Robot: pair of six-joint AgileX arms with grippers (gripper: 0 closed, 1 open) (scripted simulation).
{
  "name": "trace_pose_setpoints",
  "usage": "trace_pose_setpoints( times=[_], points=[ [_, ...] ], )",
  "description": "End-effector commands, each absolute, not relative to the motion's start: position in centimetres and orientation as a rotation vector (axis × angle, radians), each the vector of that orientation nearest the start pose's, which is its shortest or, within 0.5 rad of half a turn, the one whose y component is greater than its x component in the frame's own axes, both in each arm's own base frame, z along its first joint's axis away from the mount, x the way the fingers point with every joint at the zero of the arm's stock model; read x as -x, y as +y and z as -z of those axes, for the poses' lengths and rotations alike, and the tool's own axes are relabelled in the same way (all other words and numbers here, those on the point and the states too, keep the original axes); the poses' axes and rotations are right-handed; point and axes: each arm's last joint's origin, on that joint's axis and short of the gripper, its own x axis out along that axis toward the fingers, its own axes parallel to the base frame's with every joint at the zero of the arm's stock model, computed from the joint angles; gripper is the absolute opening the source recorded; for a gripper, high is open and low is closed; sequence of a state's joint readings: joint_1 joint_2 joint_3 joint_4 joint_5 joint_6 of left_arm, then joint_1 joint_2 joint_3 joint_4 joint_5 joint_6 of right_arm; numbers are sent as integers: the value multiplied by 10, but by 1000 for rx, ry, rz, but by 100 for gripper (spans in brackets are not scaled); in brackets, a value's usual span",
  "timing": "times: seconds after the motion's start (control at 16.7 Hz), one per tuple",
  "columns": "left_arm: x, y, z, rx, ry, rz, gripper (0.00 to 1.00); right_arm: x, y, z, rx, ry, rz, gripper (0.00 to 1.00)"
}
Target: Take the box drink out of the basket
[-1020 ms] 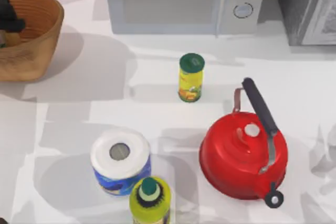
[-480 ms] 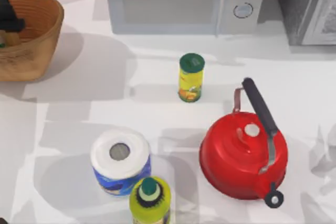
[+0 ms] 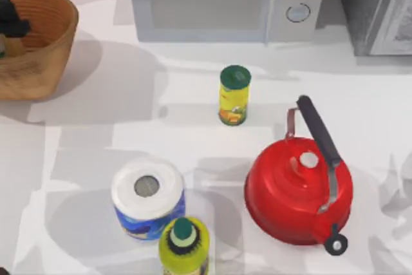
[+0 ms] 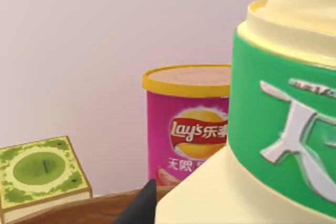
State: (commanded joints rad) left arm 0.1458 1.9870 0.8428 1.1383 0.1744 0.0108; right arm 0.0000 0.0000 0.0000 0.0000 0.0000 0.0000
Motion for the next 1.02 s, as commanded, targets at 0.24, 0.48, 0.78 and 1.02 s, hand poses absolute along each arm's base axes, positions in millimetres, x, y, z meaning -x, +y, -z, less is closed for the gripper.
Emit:
trace_pose_setpoints(
  times=[0.24,0.48,0.78,1.02],
  points=[
    [-389,55,-176,3,-4,5,0,-106,-1,-160,0,0,0,100],
    [-391,55,-223,-3,-17,7,0,-106,-1,-160,0,0,0,100],
    [-384,54,-273,-2,-15,8,0,-106,-1,-160,0,0,0,100],
    [-381,53,-285,-1,-14,8,0,-106,-1,-160,0,0,0,100]
  ],
)
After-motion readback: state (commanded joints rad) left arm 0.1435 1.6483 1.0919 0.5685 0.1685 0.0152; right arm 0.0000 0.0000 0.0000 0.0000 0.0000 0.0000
